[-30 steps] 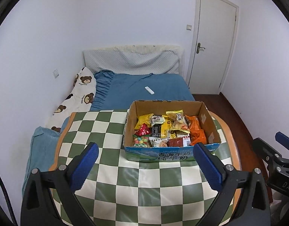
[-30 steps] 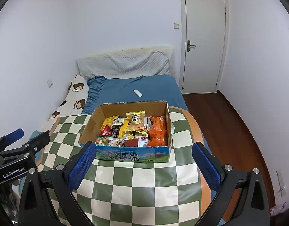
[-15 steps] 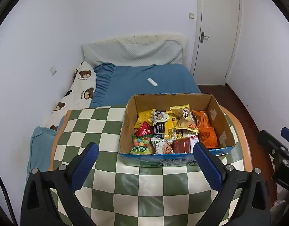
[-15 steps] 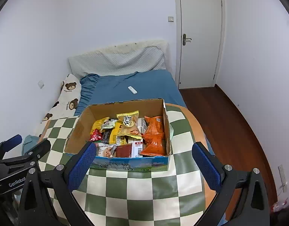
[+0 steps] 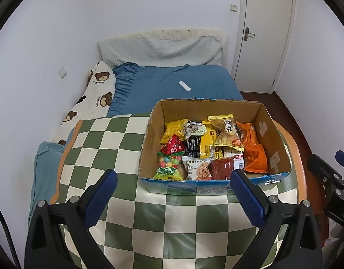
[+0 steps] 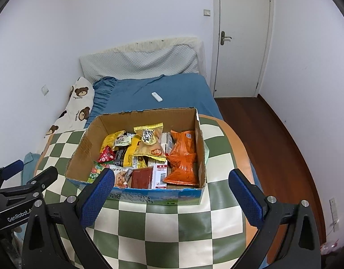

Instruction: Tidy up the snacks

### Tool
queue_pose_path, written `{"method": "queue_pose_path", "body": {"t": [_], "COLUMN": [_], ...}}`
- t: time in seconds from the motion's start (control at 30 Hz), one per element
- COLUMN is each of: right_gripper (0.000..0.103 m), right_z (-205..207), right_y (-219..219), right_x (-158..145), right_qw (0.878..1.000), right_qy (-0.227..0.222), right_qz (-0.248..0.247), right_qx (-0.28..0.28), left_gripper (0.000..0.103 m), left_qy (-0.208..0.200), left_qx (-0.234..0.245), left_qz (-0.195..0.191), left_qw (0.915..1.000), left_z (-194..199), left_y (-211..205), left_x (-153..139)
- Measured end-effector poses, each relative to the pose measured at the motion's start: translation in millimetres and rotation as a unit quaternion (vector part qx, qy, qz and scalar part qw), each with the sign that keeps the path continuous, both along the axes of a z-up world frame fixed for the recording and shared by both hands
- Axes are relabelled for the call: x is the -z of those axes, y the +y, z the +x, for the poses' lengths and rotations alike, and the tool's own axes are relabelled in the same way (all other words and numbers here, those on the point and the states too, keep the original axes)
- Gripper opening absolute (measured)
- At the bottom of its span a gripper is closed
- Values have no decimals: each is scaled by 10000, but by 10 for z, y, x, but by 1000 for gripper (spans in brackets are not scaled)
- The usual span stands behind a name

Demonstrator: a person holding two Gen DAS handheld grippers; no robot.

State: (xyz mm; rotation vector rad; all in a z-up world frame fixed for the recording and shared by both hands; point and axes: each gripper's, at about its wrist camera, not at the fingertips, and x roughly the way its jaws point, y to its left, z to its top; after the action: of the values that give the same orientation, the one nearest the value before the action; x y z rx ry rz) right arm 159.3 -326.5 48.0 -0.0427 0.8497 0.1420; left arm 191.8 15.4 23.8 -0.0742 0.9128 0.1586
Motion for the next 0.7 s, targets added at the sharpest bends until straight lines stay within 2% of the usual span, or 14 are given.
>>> {"method": "queue_pose_path", "body": {"t": [0.7], "right_gripper": [103], "right_z": [-35], "right_y": [42], "right_x": [70], "right_qw": [9999], "right_qy": [106], "right_qz": [43], "right_qx": [-82], "left_gripper": [103], "left_qy": [21], "left_qx": [5], "left_qz": [-42], "left_qw": [10000], "left_z": [-29], "left_y": [27], "left_x": [9]}}
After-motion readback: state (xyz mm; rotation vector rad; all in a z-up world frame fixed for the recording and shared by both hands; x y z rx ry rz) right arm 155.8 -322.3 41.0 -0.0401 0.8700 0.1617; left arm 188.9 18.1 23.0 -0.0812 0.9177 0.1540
